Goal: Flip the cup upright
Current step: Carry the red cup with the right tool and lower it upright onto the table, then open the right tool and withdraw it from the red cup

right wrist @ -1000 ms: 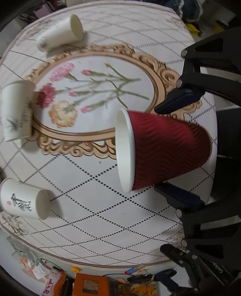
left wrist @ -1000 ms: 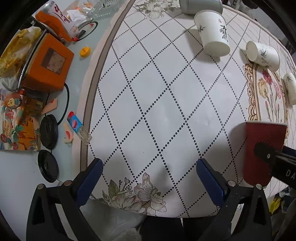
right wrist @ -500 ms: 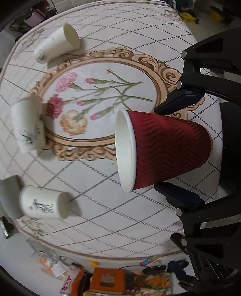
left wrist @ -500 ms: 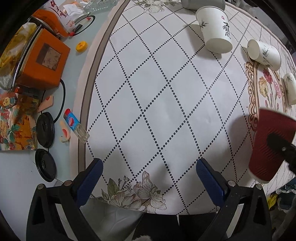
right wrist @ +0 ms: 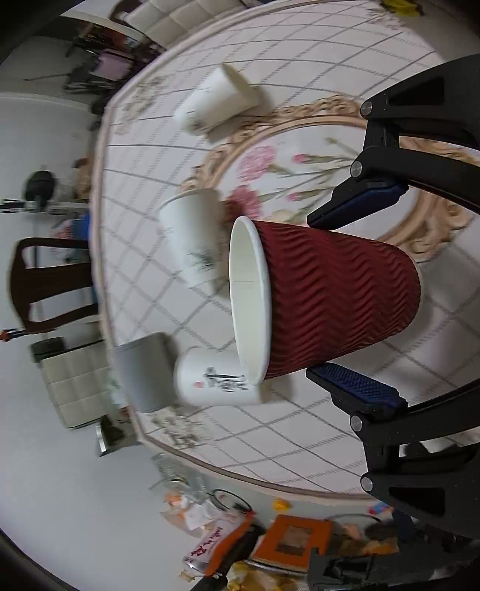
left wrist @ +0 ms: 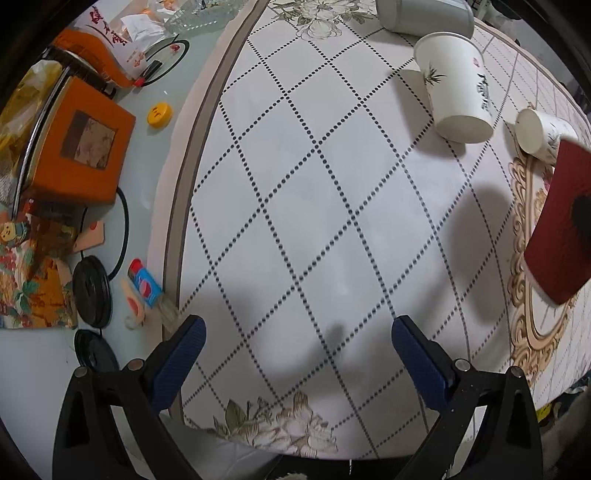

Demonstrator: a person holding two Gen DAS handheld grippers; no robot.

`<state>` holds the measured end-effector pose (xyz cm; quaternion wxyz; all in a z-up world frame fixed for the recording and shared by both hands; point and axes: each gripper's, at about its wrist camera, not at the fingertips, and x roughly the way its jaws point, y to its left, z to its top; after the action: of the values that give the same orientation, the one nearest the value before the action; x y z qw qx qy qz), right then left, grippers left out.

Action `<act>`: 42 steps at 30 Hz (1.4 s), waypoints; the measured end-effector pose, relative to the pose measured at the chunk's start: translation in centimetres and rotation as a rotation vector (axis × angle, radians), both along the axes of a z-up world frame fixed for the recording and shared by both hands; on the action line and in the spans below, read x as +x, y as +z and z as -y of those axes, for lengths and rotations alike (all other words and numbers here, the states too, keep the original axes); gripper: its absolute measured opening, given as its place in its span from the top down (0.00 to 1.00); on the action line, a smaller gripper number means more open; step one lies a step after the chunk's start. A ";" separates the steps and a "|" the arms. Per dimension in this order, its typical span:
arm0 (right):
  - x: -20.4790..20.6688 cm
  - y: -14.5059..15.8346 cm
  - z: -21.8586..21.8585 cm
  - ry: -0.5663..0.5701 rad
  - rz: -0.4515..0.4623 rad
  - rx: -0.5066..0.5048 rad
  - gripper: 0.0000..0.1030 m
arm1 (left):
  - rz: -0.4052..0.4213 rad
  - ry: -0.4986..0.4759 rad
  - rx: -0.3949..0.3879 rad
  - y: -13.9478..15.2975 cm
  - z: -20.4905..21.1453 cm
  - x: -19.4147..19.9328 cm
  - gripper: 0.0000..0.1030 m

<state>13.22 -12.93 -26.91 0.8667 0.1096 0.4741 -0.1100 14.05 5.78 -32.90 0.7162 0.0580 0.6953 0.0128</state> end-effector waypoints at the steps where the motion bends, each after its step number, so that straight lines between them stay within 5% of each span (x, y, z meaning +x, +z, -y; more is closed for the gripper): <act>1: 0.0 -0.4 -0.3 0.001 0.029 -0.020 0.27 | 0.000 -0.001 0.002 -0.3 0.0 0.2 0.00; 10: -2.2 -2.3 -2.0 0.034 0.116 -0.102 0.26 | -0.002 -0.040 0.010 -1.9 0.0 0.1 0.00; 16: -4.0 -2.6 -2.0 0.038 0.049 -0.088 0.24 | 0.018 -0.054 0.011 -1.3 -0.1 -1.6 0.00; 23: -6.8 -1.8 -1.9 0.047 0.000 -0.110 0.10 | 0.098 -0.064 0.024 2.1 -0.4 -4.6 0.00; 30: -10.6 2.8 -0.8 0.014 -0.011 -0.147 0.01 | 0.198 -0.066 0.017 7.4 1.6 -8.1 0.00; 42: -19.1 17.6 0.4 0.022 0.066 -0.222 0.00 | 0.431 -0.083 -0.059 21.1 3.8 -15.3 0.00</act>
<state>-5.84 -13.30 -9.29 0.8897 0.0112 0.4315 -0.1485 -1.24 1.95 -11.85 0.8496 0.0617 0.5232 -0.0250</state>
